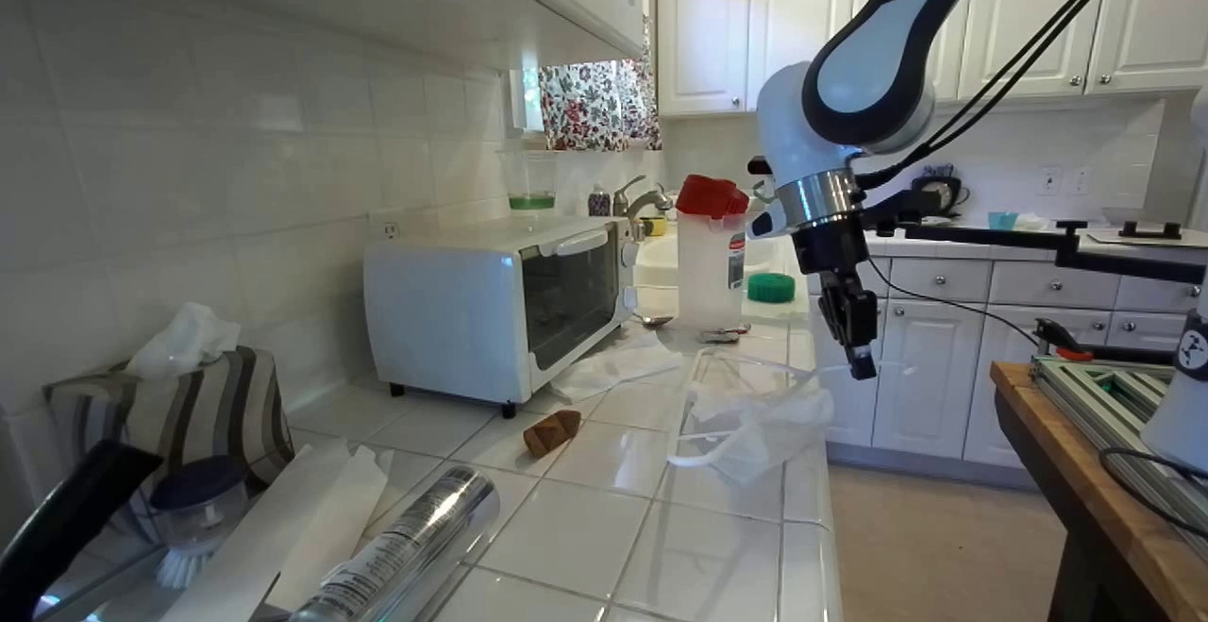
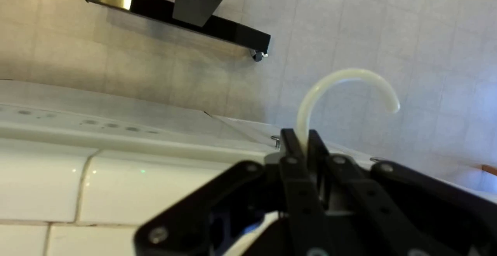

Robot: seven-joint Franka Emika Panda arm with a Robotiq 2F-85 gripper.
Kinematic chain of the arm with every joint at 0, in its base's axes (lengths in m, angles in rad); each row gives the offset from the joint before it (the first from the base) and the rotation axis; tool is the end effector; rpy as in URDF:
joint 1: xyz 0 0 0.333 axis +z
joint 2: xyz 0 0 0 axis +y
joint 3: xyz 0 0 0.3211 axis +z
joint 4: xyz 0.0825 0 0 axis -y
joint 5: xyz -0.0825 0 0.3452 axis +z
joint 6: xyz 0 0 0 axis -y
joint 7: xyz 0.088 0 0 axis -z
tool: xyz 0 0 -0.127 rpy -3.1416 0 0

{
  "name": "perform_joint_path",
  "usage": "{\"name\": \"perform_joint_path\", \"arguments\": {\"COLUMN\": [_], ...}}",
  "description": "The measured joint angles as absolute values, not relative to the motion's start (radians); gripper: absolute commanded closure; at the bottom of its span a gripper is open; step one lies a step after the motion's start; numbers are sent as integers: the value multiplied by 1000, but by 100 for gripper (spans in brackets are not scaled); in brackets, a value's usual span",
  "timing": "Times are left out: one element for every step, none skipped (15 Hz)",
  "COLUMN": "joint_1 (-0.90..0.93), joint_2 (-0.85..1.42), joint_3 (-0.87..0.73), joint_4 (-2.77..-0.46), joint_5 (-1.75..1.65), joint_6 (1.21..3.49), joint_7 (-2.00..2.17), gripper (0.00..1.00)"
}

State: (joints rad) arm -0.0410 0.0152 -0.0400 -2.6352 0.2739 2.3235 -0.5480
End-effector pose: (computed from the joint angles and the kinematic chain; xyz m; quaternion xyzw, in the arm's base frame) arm 0.3661 -0.0209 0.2394 -0.9760 -0.1208 0.1276 0.1286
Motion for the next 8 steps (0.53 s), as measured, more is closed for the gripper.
{"name": "perform_joint_path", "arguments": {"joint_1": [-42,-44,-46,-48,-51,-53,-55,-57], "joint_2": [19,23,27,30,32,32,32,32], "joint_3": [-42,-43,-45,-45,-45,-45,-46,-46], "joint_4": [-2635,-2635,-2635,-2635,-2634,-2633,-2630,-2628], "joint_5": [280,286,293,306,321,334,344,351], "joint_6": [2328,2331,2332,2334,2337,2339,2341,2344], "joint_7": [-548,-548,-546,-546,-546,-546,-546,-546], "gripper": [66,64,59,50,44,36,29,21]}}
